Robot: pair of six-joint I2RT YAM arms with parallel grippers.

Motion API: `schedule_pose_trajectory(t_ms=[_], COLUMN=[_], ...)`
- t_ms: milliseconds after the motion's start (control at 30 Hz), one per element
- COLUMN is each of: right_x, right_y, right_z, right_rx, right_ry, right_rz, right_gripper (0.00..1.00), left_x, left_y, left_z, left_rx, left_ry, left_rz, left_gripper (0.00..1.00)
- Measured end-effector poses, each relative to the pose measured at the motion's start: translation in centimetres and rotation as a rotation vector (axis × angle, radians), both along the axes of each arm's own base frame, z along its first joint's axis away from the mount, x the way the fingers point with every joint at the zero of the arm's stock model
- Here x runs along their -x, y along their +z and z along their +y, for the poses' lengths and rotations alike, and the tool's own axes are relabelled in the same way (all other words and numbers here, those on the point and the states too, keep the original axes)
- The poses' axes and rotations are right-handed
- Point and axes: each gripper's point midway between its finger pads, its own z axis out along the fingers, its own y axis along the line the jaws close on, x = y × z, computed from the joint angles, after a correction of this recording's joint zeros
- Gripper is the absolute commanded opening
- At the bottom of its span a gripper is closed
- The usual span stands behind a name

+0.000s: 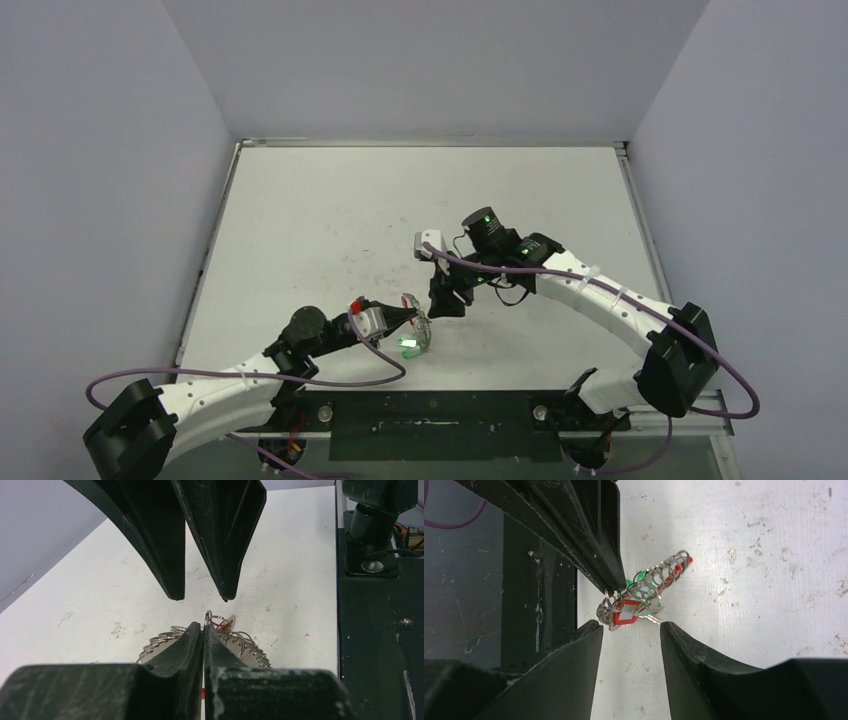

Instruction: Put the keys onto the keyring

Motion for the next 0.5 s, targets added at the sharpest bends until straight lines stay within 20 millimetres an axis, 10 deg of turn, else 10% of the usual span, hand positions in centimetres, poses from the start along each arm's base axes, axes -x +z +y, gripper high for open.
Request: schedule_pose_trajectory(t_ms=[267, 500], right_x=[0.8, 0.6], right_y=[-0.9, -2.7], right_z=[0.3, 0.9], right_rx=[-0.028, -0.015], right_ry=[0.041, 0.046], right_rz=[0.034, 0.077], right_gripper=[0.43, 0.19], left_x=[-0.2, -0.2], left_y=[0.1, 0.2], left_z=[0.1, 0.1], left_rx=[0.005, 0.006], left_ry=[0.011, 0.011], left_rz=[-0.001, -0.001], left_gripper=[0.00, 0.00])
